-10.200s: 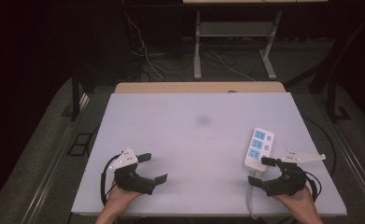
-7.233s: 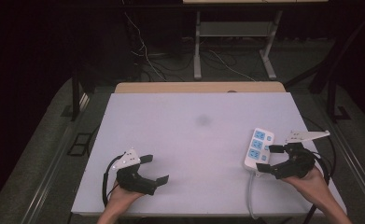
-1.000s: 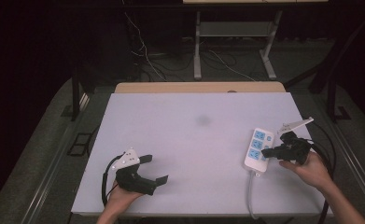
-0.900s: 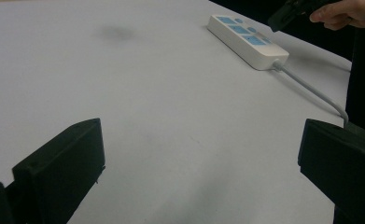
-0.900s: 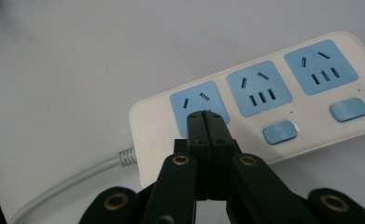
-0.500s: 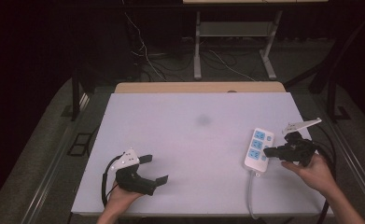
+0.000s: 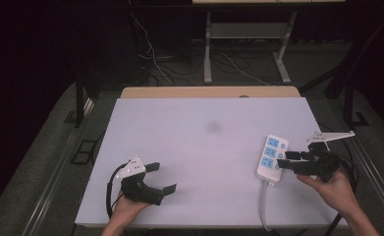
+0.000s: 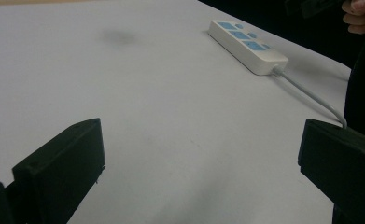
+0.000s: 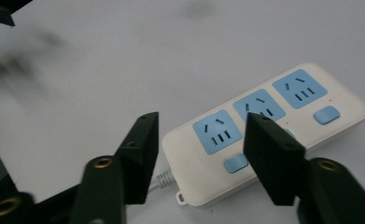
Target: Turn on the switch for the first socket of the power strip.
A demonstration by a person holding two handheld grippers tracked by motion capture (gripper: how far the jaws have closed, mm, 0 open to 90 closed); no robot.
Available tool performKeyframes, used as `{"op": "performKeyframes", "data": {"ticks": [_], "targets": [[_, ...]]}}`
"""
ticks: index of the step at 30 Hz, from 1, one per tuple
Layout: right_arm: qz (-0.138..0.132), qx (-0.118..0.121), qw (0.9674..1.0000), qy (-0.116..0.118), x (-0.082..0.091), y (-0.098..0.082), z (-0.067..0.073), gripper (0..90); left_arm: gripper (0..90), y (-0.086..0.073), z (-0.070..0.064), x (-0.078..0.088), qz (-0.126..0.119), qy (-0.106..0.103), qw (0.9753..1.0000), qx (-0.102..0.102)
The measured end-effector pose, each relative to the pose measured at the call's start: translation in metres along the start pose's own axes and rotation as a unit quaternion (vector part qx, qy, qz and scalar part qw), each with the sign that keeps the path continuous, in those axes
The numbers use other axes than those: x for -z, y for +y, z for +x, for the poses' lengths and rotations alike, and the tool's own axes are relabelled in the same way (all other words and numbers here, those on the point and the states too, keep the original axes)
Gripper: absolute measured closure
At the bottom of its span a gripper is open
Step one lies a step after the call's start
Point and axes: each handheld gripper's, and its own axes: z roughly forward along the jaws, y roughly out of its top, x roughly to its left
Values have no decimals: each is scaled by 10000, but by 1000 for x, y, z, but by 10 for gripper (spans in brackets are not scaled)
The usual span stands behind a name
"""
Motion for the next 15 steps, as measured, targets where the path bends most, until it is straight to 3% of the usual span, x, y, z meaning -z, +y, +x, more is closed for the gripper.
{"op": "performKeyframes", "data": {"ticks": [2, 4, 7, 9, 15], "targets": [[-71, -21, 10000, -65, 0, -3, 2, 316, 0, 0, 0, 0, 3, -1, 10000, 7], [-164, -41, 9998, -92, 0, -8, 6, 140, 0, 0, 0, 0, 4, -5, 10000, 14], [-261, -37, 9997, -25, 0, -12, 9, 110, 0, 0, 1, 0, 14, -2, 10000, 6], [-305, -31, 9995, 45, -2, -18, 14, 2, 0, 0, 1, 0, 17, -1, 10000, 13], [-360, 26, 9991, 201, -6, -29, 22, 2, 0, 0, 0, 0, 21, -5, 10000, 6]]}}
